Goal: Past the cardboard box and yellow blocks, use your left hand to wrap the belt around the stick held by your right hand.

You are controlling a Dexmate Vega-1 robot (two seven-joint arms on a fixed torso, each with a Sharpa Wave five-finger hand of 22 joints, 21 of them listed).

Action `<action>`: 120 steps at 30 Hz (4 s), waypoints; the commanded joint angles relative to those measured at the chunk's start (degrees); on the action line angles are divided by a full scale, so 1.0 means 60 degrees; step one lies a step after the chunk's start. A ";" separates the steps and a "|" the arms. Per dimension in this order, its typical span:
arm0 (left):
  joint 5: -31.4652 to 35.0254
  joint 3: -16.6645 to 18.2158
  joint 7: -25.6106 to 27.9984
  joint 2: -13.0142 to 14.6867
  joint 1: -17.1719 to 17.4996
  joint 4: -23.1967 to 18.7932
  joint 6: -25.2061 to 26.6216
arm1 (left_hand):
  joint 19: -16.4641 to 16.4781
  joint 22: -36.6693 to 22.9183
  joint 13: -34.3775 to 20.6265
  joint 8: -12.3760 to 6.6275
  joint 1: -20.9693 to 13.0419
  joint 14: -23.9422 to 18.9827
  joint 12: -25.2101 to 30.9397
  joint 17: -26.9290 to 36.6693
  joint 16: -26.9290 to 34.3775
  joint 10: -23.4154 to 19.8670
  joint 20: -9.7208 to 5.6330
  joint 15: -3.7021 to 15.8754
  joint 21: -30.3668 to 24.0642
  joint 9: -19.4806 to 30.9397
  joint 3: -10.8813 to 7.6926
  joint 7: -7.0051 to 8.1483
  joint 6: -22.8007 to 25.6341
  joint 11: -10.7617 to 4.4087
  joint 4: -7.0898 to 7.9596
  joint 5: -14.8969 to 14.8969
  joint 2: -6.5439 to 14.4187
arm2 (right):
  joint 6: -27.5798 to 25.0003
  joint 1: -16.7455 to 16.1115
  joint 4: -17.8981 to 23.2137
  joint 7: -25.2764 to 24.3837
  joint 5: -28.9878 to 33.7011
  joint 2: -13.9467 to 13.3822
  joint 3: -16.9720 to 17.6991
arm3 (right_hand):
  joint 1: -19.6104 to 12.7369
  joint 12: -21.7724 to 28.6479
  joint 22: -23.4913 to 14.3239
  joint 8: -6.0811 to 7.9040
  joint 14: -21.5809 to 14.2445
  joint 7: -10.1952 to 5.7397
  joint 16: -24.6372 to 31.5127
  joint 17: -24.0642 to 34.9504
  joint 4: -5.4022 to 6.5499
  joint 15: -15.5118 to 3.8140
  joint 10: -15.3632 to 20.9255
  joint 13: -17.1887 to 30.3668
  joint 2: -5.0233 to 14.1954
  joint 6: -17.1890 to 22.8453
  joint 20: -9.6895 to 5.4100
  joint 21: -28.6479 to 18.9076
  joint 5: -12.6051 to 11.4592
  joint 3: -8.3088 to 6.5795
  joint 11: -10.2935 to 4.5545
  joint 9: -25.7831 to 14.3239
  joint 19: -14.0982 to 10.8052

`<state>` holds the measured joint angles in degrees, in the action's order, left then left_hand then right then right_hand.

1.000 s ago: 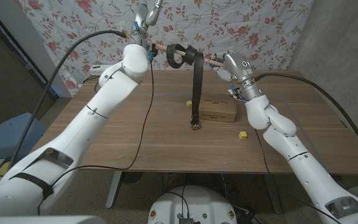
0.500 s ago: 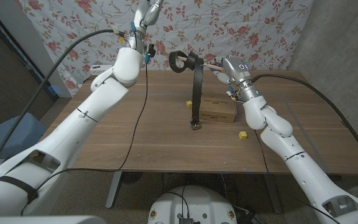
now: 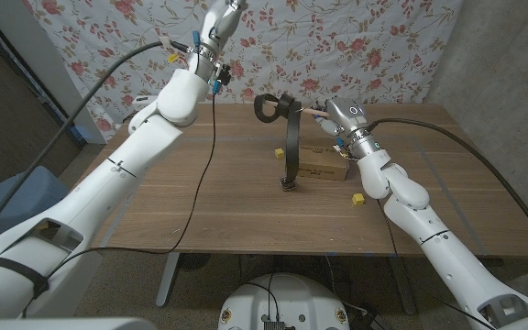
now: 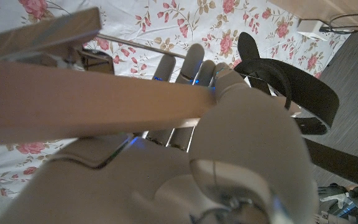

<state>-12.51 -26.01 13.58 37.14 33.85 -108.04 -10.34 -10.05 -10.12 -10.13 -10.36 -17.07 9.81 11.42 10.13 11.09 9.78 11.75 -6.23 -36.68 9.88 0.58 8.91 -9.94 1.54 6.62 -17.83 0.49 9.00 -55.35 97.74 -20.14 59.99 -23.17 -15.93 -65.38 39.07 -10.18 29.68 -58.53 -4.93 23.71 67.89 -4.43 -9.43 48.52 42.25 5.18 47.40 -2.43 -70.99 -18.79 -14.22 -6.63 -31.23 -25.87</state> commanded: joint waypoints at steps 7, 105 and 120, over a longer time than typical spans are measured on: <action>-0.0578 -0.0115 -0.0891 0.0090 -0.0010 -0.0174 -0.0562 | -0.1582 -0.0001 -0.0025 0.0027 -0.0122 0.1175 -0.0015 -0.0004 -0.0008 0.1231 -0.0015 -0.0002 0.0059 0.0004 0.0010 -0.0010 -0.0919 0.0136 -0.0033 -0.0080 0.0035 | -0.0718 -0.0137 -0.0352 0.0534 0.0516 -0.0114 -0.0216 | -0.0633 -0.0060 -0.0020 0.0045 0.0098 -0.0192 -0.0065 0.0002 -0.0007 -0.0508 0.0127 -0.0071 0.0565 0.0213 -0.1501 0.0012 -0.0002 0.0009 0.0021 -0.0007 0.0037; -0.2522 0.0868 -0.2202 0.0935 0.1155 0.0173 -0.1506 | -0.1416 -0.0036 -0.0039 -0.0020 -0.0477 0.1137 -0.0004 0.0002 -0.0046 0.1301 -0.0014 -0.0140 0.0536 0.0012 0.0162 -0.0417 -0.1120 0.0589 -0.0204 -0.0213 0.0195 | 0.1033 0.0526 -0.1253 0.5430 -1.2734 0.1170 0.1359 | 0.7960 -0.4323 0.0024 -0.3029 0.7026 0.0761 -0.2116 -0.5989 0.2051 0.1478 -0.5183 -0.3751 -0.1356 -0.4247 0.2428 0.5475 -0.0197 0.3547 0.1954 0.2874 0.2812; -0.3473 0.1115 -0.1620 0.0874 0.2115 0.0358 -0.0031 | -0.1328 -0.0051 -0.0038 -0.0051 -0.0454 0.0998 0.0045 0.0009 -0.0008 0.1123 0.0022 -0.0227 0.0621 0.0010 0.0182 -0.0650 -0.0965 0.0659 -0.0145 -0.0229 0.0370 | 0.1826 0.0986 -0.1538 0.4855 -1.3398 0.1682 0.1661 | 0.7878 -0.4344 0.0034 -0.2888 0.6821 0.0778 -0.1998 -0.6414 0.1987 0.1414 -0.4858 -0.3964 -0.1166 -0.3864 0.1644 0.5851 -0.0254 0.3615 0.1845 0.3003 0.2949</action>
<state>-28.68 -19.96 1.99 42.88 42.88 -107.28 -17.24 -10.05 -10.28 -10.27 -10.40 -19.77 9.88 11.28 10.15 10.81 9.86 11.76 -7.03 -33.14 9.89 1.46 5.87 -9.88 5.16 5.29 -18.99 1.85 16.94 -51.56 89.84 11.17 -17.47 -15.13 -6.91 -17.94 13.08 -9.86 12.09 -17.09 -0.41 11.47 29.58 7.80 -0.96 18.87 18.59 -2.11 23.67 8.56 -36.15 -19.74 7.34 4.40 -13.30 -7.99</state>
